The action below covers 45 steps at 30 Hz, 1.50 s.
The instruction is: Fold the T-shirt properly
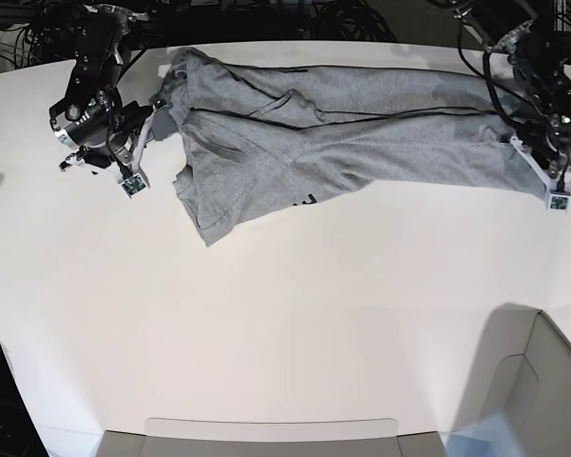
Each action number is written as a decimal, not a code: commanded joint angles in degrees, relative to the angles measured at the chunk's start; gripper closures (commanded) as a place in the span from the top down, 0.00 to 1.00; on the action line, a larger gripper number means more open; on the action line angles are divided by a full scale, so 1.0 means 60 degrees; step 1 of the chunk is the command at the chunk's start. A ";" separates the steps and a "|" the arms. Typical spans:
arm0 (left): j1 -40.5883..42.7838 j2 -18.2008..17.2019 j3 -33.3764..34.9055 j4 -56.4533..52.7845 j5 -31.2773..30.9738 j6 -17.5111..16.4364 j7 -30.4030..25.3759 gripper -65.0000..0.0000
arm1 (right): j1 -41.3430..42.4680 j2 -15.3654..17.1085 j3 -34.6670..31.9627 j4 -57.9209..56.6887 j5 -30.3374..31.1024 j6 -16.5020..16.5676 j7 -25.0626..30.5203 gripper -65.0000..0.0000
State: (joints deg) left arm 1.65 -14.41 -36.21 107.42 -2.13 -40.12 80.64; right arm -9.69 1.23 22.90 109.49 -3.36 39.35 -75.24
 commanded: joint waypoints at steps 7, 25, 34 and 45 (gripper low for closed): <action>-0.0107 -0.0008 0.0020 0.0185 0.0026 0.0020 -0.0107 0.00 | 0.0114 0.0036 0.0001 0.0162 -0.0034 0.0108 0.0035 0.37; 0.0084 0.0021 0.0020 0.0200 0.0026 0.0020 -0.0107 0.00 | 0.0114 0.0036 0.0001 0.0162 -0.0034 0.0108 0.0035 0.37; 0.0113 0.0402 0.0034 0.0200 0.0026 0.0020 -0.0107 0.00 | 0.0114 0.0021 0.0001 0.0162 -0.0034 0.0108 0.0035 0.37; 0.0113 0.0417 0.0034 0.0200 0.0011 0.0020 -0.0107 0.00 | 0.0114 0.0021 0.0001 0.0162 -0.0034 0.0108 0.0035 0.37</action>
State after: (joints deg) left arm 2.87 -11.27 -35.99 107.50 -1.93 -40.12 80.55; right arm -9.69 1.19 22.90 109.49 -3.40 39.35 -75.24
